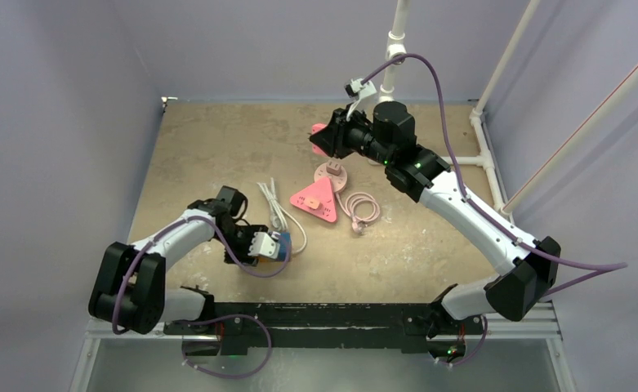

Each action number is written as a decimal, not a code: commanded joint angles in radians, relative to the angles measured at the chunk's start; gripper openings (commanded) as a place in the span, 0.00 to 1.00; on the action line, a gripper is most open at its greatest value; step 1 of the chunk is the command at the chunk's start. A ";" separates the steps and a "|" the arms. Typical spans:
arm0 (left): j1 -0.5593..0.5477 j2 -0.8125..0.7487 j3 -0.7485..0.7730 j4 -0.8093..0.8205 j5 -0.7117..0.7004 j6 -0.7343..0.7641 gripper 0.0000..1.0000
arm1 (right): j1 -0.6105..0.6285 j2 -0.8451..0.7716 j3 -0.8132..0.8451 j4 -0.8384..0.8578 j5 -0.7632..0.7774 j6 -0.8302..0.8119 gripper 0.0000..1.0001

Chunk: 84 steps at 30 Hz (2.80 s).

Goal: Insert the plug

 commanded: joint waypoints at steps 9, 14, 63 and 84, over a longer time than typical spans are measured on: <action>-0.006 0.146 0.136 -0.154 0.008 0.472 0.52 | -0.005 -0.005 0.008 0.031 -0.061 -0.035 0.00; -0.006 0.200 0.201 -0.101 0.007 0.484 0.54 | -0.004 -0.013 -0.046 0.023 -0.077 -0.040 0.00; 0.353 0.144 0.345 0.377 0.247 -0.889 0.99 | 0.464 0.358 0.177 -0.460 0.102 0.017 0.00; 0.353 0.303 0.434 0.281 0.142 -1.099 0.99 | 0.504 0.401 0.194 -0.510 0.163 0.054 0.00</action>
